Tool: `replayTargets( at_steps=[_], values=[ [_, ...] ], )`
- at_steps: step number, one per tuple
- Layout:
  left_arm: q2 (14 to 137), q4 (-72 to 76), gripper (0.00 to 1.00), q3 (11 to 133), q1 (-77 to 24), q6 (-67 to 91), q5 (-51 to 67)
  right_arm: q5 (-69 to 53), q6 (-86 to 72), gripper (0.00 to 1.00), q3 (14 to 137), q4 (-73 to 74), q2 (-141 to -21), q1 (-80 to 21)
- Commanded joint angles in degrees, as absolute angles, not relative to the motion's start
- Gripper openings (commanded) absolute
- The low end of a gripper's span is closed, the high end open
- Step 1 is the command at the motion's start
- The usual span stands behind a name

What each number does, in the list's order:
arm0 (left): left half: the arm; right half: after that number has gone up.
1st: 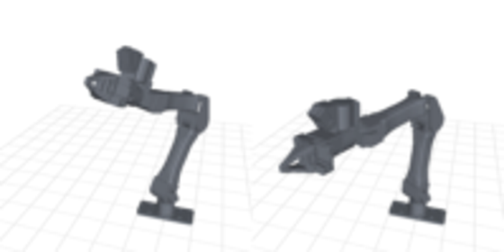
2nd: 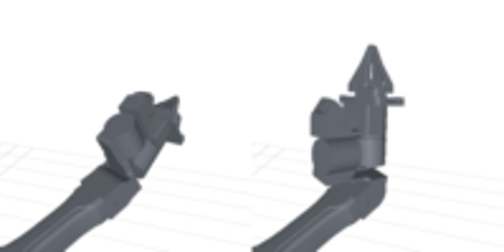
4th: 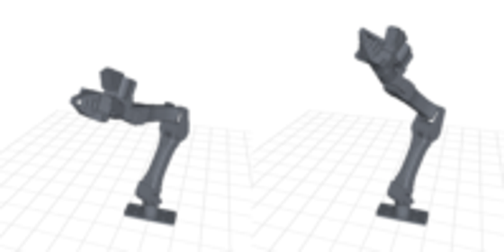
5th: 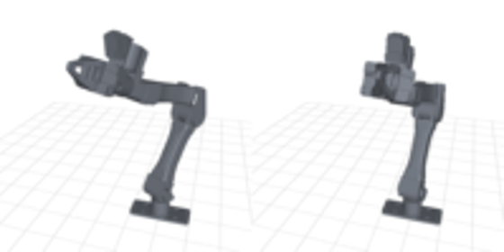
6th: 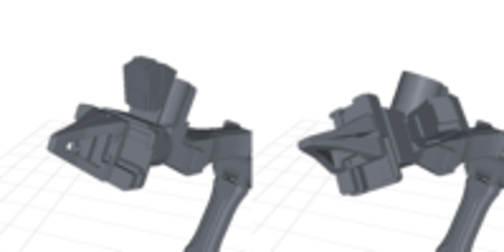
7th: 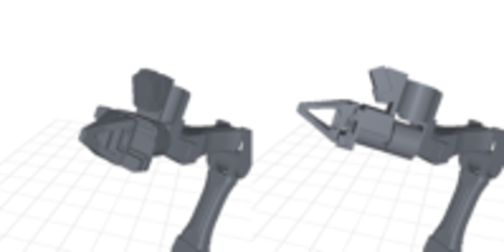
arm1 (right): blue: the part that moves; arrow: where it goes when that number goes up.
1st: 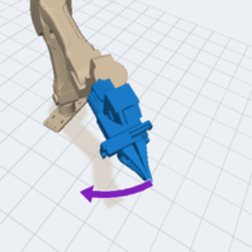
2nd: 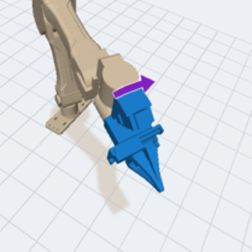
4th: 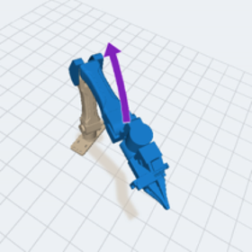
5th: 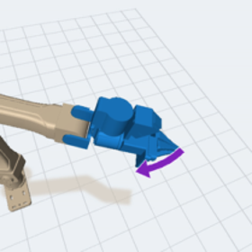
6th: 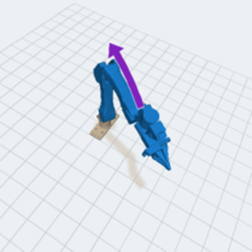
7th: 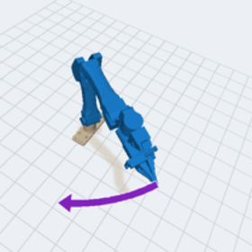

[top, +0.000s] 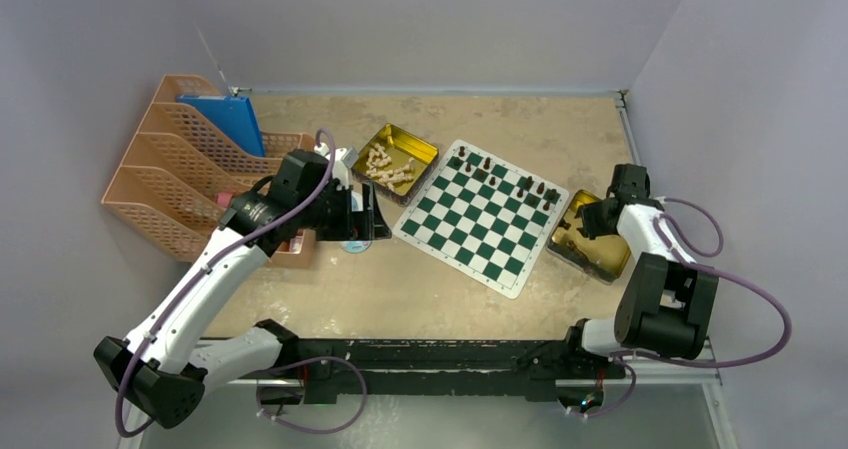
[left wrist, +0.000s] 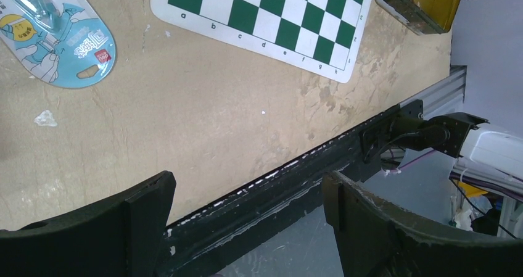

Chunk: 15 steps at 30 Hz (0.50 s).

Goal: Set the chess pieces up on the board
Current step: Pick up the chess piece from the storage box.

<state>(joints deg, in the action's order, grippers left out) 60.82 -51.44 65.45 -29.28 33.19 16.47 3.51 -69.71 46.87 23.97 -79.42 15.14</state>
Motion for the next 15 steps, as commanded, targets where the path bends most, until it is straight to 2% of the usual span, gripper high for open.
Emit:
replayTargets(
  at_steps=[1,15],
  values=[
    [59.1,-51.3,0.89,65.9,-29.1,31.5,16.1,2.9,-74.4,0.33,47.4,21.5,-79.1,15.1],
    [58.4,-52.5,0.88,66.6,-29.1,31.3,15.8,0.6,-80.1,0.34,43.9,15.6,-82.3,15.1]
  ],
)
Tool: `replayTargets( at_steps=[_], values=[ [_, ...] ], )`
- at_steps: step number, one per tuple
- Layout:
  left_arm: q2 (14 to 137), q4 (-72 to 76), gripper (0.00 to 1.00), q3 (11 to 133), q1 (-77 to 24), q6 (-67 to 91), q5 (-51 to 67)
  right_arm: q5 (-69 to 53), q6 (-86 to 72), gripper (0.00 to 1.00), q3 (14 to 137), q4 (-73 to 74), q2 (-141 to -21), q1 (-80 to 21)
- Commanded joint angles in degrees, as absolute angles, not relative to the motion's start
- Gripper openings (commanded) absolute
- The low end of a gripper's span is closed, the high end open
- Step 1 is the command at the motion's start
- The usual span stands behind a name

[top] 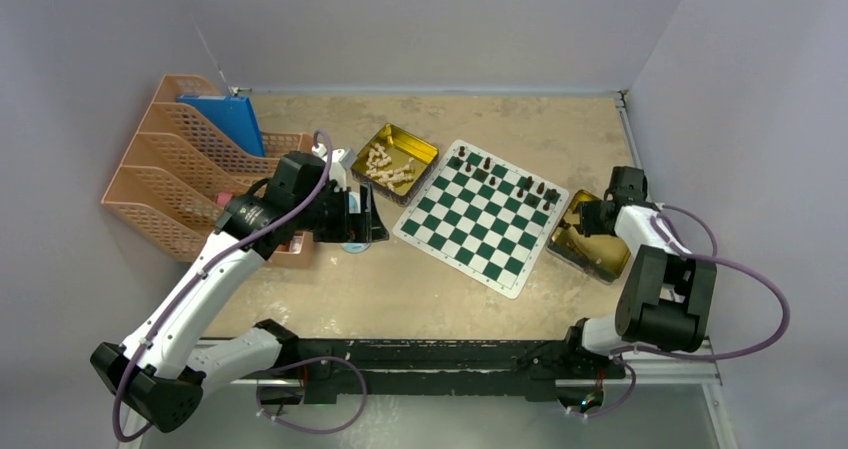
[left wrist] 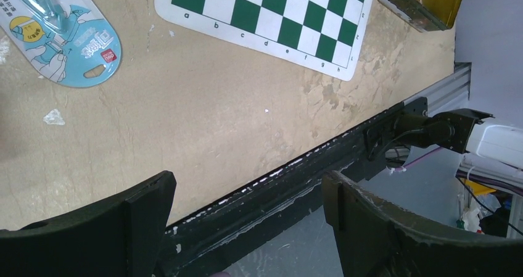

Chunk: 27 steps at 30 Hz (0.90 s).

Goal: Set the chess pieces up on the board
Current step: Pick up the chess piece from the storage box.

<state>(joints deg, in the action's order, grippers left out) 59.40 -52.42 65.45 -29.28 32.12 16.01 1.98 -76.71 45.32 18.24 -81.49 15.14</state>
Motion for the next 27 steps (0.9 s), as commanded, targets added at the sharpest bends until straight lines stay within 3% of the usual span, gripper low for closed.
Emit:
replayTargets(
  at_steps=[1,27],
  values=[
    [58.2,-52.6,0.88,66.6,-29.1,31.3,15.9,0.3,-80.2,0.35,43.7,15.0,-82.6,15.2],
    [58.2,-51.7,0.88,65.2,-29.1,31.2,17.2,0.6,-83.1,0.34,42.4,12.7,-86.9,15.0]
  ],
)
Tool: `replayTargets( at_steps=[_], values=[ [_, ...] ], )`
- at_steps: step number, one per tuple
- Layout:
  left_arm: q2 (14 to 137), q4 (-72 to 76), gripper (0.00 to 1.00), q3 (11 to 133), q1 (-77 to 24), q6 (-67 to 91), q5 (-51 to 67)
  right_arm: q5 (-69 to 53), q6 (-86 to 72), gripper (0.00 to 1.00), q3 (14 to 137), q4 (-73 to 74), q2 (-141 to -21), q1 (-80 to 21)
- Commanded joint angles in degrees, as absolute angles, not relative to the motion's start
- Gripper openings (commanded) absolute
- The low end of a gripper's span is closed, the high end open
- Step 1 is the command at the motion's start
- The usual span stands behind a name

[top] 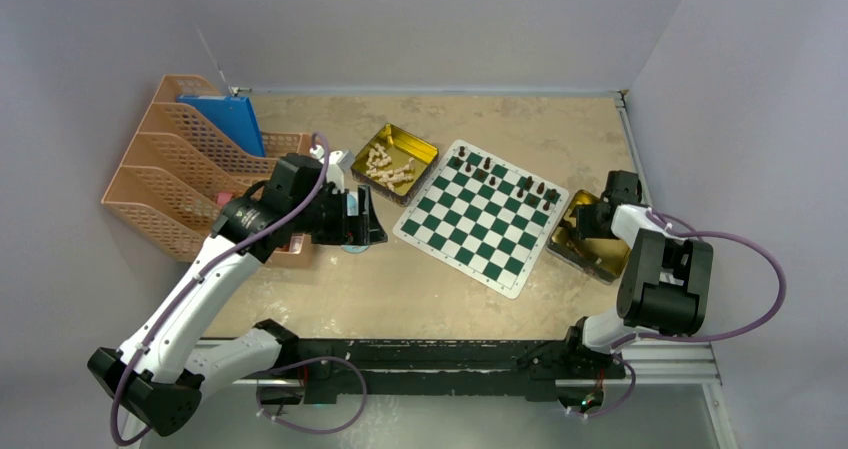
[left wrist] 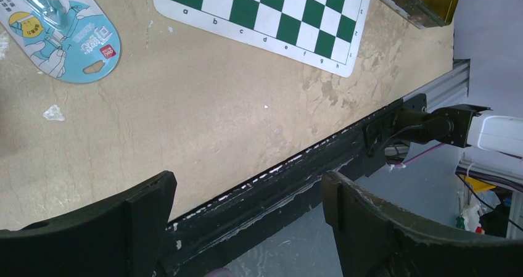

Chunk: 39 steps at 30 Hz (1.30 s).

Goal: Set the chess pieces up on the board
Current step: Pick up the chess piece from the storage box.

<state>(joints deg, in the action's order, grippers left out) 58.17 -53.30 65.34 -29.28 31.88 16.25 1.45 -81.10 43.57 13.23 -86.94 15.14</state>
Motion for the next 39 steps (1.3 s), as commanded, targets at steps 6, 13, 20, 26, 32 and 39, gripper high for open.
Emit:
replayTargets(
  at_steps=[6,13,20,26,32,39],
  values=[
    [58.8,-51.7,0.87,65.7,-29.1,30.6,17.1,0.9,-83.6,0.32,42.7,14.7,-86.2,14.9],
    [59.1,-51.4,0.87,65.5,-29.1,30.7,16.9,1.4,-83.6,0.28,44.0,16.3,-87.2,14.9],
    [60.2,-50.5,0.87,65.9,-29.1,30.9,18.0,4.4,-81.6,0.11,47.1,20.9,-85.1,14.8],
    [60.0,-49.8,0.87,65.8,-29.1,30.7,18.3,11.9,-77.2,0.06,54.3,25.8,-82.8,14.8],
    [60.1,-49.4,0.87,65.9,-29.1,31.1,18.9,17.1,-66.7,0.05,59.1,25.1,-81.1,14.5],
    [60.6,-47.7,0.87,64.2,-29.1,32.9,22.9,16.6,-54.2,0.05,60.6,19.5,-77.4,10.7]
  ],
)
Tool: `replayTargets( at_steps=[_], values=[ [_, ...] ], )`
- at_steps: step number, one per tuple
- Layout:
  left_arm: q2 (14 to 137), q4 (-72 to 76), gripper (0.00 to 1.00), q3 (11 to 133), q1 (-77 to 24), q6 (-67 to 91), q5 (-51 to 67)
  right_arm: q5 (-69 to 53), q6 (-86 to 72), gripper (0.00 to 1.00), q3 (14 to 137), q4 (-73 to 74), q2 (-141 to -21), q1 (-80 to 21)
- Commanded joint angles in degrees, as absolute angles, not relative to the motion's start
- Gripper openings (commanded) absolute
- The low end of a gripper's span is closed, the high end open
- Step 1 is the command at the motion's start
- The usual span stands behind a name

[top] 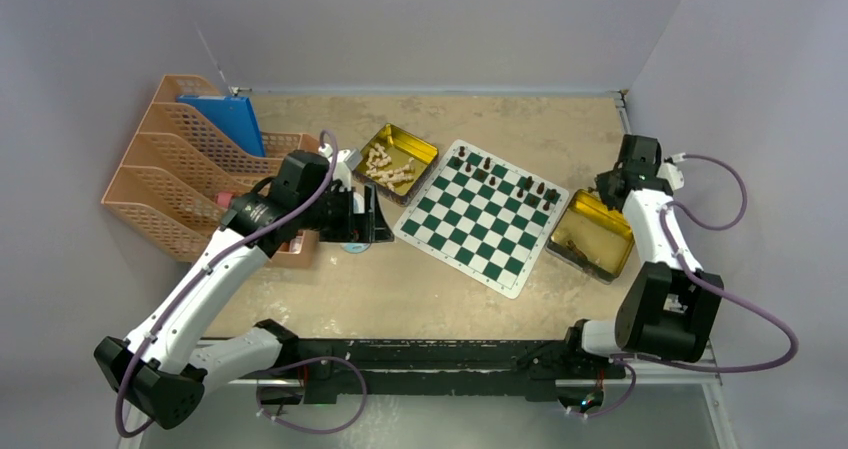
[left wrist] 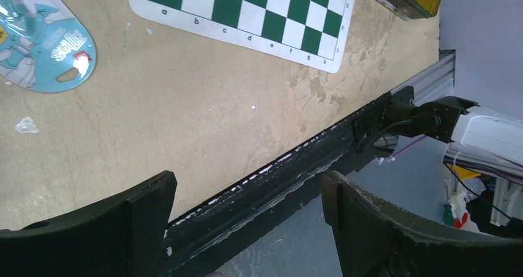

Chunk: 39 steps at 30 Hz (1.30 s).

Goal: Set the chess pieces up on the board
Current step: Pick up the chess piece from the storage box, then place the chess piece on the chessboard.

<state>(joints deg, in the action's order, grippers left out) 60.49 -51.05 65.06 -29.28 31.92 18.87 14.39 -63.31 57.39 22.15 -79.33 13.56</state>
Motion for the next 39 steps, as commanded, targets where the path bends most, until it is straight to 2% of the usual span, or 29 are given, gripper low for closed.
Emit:
replayTargets(
  at_steps=[1,7,11,16,22,31,39],
  values=[
    [61.1,-47.3,0.87,64.0,-29.0,33.9,24.4,16.4,-52.8,0.05,61.4,19.0,-77.5,9.3],
    [63.6,-43.4,0.85,63.6,-29.1,32.5,27.1,8.7,-45.9,0.05,64.8,17.9,-78.1,1.2],
    [63.5,-32.7,0.81,61.7,-29.0,31.6,25.6,1.4,-46.1,0.04,65.0,20.0,-77.4,-1.8],
    [68.2,-17.5,0.72,61.9,-29.1,32.2,28.9,-7.4,-50.6,0.04,61.9,21.1,-74.5,-5.2],
    [74.2,-6.8,0.69,62.4,-29.2,32.0,32.1,-14.0,-59.0,0.05,59.4,18.0,-69.7,-9.2],
    [84.5,1.4,0.71,67.7,-32.3,34.8,36.4,-16.7,-62.6,0.06,60.8,16.7,-70.4,-11.9],
    [92.0,2.5,0.71,74.2,-35.7,35.6,35.9,-17.9,-64.5,0.06,63.9,15.6,-72.6,-14.5]
  ],
)
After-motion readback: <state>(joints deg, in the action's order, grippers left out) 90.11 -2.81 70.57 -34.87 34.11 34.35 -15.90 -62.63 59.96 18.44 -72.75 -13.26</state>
